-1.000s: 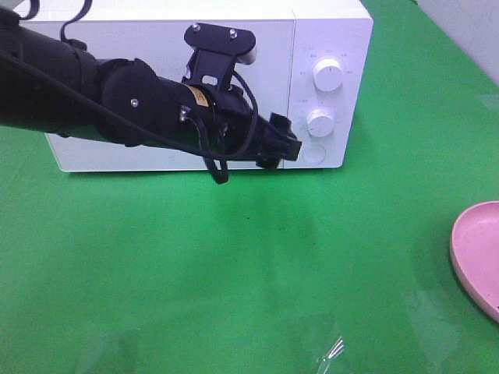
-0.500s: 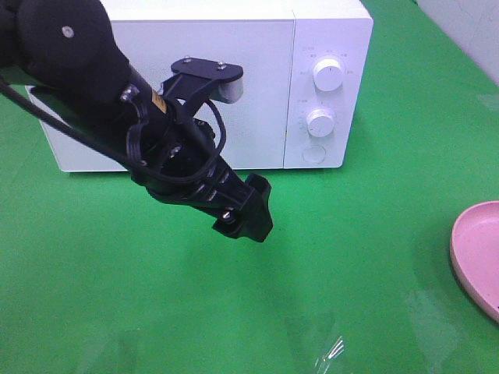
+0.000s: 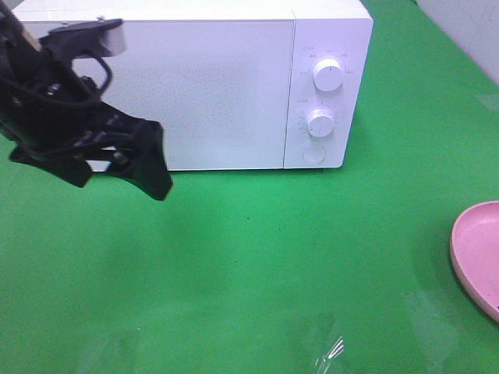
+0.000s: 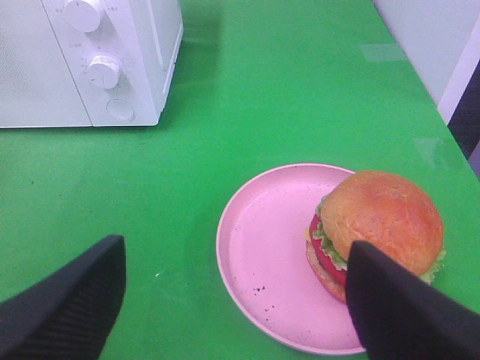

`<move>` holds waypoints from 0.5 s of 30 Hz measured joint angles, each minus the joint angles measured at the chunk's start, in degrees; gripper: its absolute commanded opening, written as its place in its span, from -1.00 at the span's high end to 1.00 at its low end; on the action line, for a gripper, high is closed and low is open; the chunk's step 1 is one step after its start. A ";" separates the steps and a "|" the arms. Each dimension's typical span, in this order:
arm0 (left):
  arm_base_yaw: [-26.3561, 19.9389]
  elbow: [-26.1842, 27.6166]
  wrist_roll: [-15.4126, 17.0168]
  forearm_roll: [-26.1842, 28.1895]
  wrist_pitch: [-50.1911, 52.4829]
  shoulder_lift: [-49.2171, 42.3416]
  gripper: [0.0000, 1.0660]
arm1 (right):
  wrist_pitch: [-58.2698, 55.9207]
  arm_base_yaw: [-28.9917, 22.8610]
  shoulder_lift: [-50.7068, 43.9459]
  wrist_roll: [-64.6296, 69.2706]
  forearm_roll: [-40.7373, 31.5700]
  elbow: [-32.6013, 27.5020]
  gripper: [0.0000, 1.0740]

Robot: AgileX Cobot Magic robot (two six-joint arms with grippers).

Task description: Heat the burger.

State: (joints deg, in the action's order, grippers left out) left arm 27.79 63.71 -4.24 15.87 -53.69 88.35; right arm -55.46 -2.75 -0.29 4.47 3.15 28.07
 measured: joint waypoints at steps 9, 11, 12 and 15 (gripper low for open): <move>-16.16 0.00 0.80 -3.32 -8.02 -6.30 -0.85 | 0.00 0.00 0.00 0.00 0.00 0.00 -0.42; -19.08 0.00 1.72 -5.10 -9.22 -7.85 -0.85 | 0.00 0.00 0.00 0.00 0.00 0.00 -0.42; -20.57 0.00 2.29 -6.25 -10.20 -8.65 -0.85 | 0.00 0.00 0.00 0.00 0.00 0.00 -0.42; -25.73 -0.74 3.55 -9.91 -12.78 -12.15 -0.85 | 0.00 0.00 0.00 0.00 0.00 0.00 -0.42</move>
State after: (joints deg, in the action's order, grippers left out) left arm 2.06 62.97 -0.69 5.96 -66.46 76.20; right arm -55.46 -2.75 -0.29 4.47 3.15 28.07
